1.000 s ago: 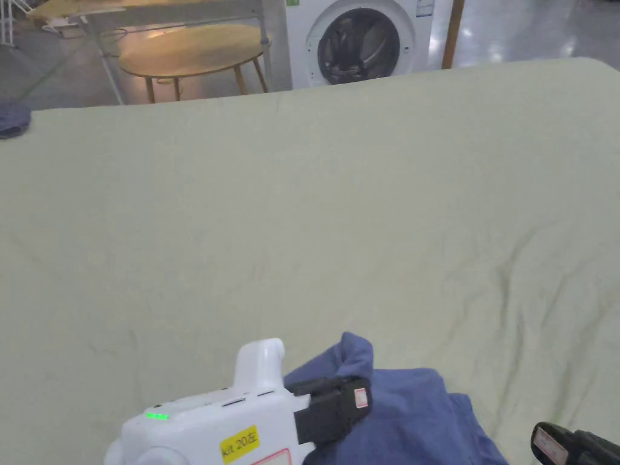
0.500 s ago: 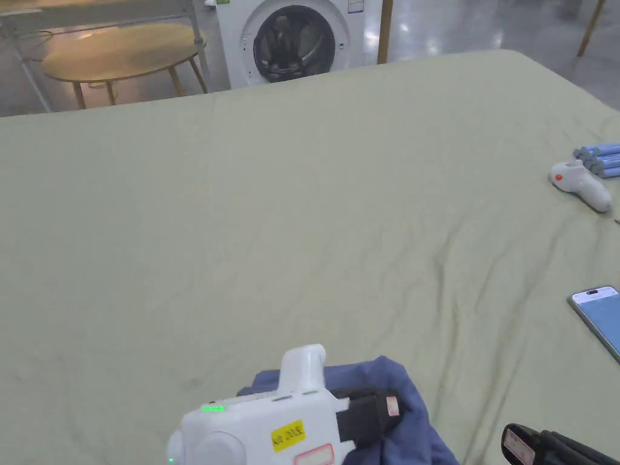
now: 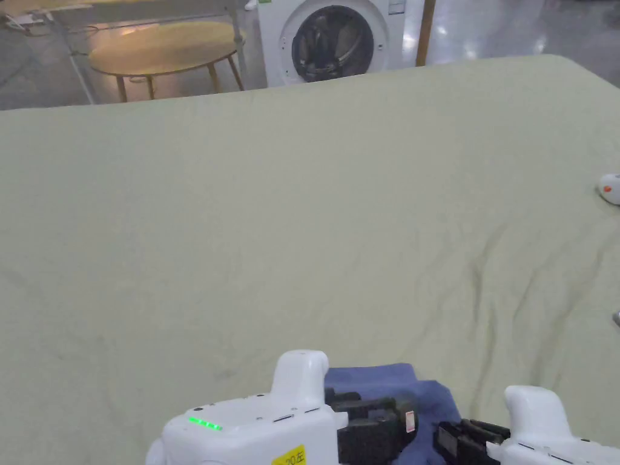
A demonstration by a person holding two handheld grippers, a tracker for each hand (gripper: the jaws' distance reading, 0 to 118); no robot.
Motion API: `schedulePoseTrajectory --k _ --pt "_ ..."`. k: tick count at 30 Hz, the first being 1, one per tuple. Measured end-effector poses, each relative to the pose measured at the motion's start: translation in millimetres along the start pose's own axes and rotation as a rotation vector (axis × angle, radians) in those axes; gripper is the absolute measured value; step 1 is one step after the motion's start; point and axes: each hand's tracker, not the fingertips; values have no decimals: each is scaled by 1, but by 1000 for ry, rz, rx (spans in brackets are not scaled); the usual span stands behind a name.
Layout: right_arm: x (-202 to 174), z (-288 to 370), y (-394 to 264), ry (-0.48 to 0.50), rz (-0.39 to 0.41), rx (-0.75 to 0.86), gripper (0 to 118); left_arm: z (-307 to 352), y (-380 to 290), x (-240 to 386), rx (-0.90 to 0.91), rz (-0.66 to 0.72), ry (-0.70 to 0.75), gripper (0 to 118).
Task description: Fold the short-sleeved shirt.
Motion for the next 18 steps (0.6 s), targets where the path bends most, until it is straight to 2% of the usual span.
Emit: schedulePoseTrajectory --k 2,7,13,14,15,16,18 --pt "1 -25 4 -58 4 -92 0 32 -2 -23 13 10 20 65" --pt "-1 -21 12 -45 21 -102 0 64 -17 -72 31 131 61 65" --pt "0 -18 10 -48 -5 -102 0 15 -48 -120 -11 355 -85 65" --pt "-1 -17 11 -52 -7 -103 0 7 -52 -121 -9 396 -128 62" --pt "-2 -15 11 -55 -6 -104 0 2 -55 -120 16 419 -181 50" --pt "-4 -13 11 -66 2 -103 0 1 -58 -118 43 436 -176 34" --pt "-5 -4 13 -63 17 -89 0 4 -62 -130 60 469 -178 24"
